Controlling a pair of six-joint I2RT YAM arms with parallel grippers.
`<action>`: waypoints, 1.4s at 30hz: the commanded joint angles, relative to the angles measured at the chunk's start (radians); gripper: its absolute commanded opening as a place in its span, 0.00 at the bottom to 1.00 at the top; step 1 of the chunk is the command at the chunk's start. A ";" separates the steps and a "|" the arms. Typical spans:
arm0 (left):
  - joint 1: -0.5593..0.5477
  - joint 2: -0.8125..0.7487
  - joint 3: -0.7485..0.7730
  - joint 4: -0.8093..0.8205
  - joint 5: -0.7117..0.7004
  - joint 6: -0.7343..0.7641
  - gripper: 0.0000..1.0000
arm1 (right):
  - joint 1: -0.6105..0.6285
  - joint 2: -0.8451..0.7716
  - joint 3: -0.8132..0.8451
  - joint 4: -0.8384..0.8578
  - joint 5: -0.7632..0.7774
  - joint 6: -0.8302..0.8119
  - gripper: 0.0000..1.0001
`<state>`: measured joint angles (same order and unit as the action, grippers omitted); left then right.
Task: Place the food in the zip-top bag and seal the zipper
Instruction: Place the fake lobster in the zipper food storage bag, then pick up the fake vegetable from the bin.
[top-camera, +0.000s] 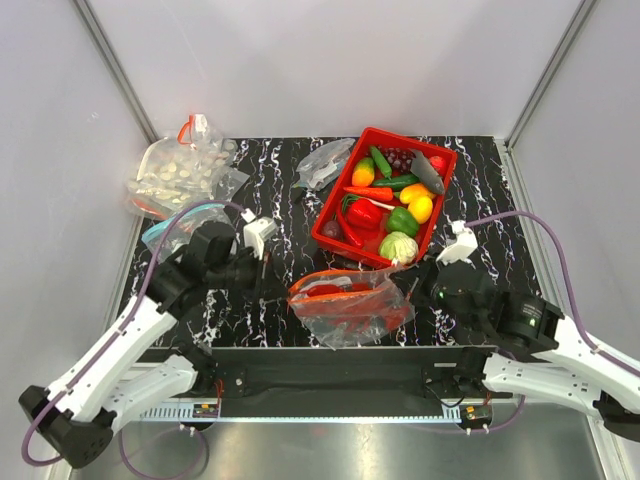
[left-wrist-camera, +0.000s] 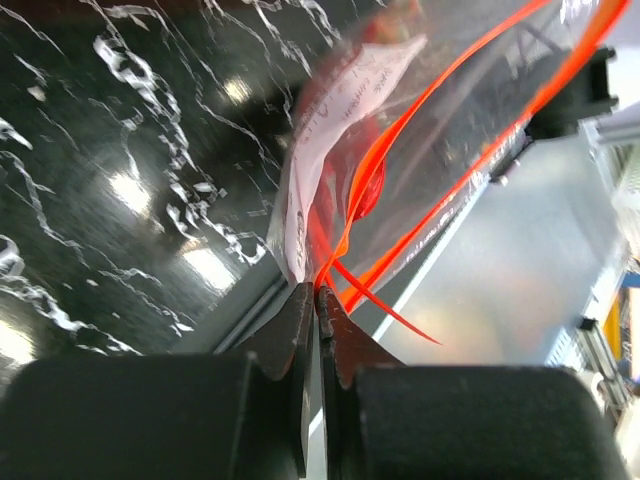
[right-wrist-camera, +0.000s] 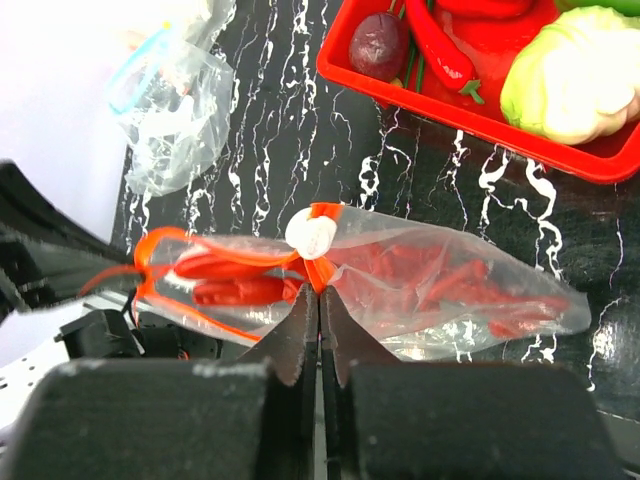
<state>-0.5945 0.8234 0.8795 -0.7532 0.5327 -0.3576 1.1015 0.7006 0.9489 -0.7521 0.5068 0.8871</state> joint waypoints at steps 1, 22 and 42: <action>-0.001 0.078 0.105 0.028 -0.085 0.045 0.06 | -0.003 -0.032 -0.027 0.020 0.062 0.038 0.00; -0.002 0.413 0.480 -0.040 -0.428 0.227 0.00 | -0.006 0.048 0.047 0.074 0.194 -0.197 0.71; 0.018 0.345 0.326 0.101 -0.764 0.238 0.00 | -0.686 0.612 0.339 0.151 -0.424 -0.488 0.73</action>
<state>-0.5842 1.2003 1.2133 -0.7319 -0.1635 -0.1280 0.4644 1.2682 1.2209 -0.6731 0.2577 0.4896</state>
